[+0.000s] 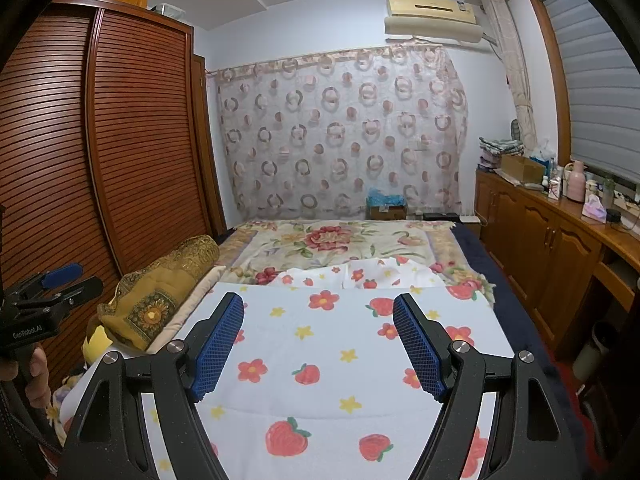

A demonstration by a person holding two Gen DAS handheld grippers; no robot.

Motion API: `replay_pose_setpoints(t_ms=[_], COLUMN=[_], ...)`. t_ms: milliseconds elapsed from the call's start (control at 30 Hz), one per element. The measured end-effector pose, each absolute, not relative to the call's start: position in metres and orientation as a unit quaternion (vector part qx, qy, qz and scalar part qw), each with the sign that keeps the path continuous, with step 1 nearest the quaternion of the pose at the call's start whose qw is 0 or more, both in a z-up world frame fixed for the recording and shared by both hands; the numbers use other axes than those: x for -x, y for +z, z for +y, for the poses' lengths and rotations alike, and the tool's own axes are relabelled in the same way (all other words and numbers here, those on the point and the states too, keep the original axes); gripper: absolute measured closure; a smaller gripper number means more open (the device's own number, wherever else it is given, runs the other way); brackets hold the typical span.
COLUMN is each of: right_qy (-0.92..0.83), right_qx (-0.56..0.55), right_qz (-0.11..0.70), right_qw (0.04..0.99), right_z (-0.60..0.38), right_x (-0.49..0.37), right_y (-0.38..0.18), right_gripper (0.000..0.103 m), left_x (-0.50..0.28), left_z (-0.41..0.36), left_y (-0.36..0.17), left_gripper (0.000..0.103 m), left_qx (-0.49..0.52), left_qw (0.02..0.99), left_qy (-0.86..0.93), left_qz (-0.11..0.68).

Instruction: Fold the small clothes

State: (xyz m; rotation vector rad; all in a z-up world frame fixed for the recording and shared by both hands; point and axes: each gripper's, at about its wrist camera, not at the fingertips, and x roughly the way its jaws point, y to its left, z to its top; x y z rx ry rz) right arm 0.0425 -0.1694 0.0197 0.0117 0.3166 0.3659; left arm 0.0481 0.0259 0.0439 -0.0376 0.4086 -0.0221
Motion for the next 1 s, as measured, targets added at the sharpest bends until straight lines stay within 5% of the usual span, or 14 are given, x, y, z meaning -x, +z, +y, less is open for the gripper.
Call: replay_pose_setpoints(t_ms=[1000], right_qy=[0.186], right_qx=[-0.005], right_qz=[0.156], right_qw=[0.97], right_z=[-0.1754], right_x=[-0.0472], right_y=[0.0184], right_gripper=[0.024], left_x=[-0.0483], left_z=[0.0263], left_y=[0.0437], left_gripper=[0.017], left_qx=[0.018], left_qw=[0.979], left_qy=[-0.01], left_qz=[0.203])
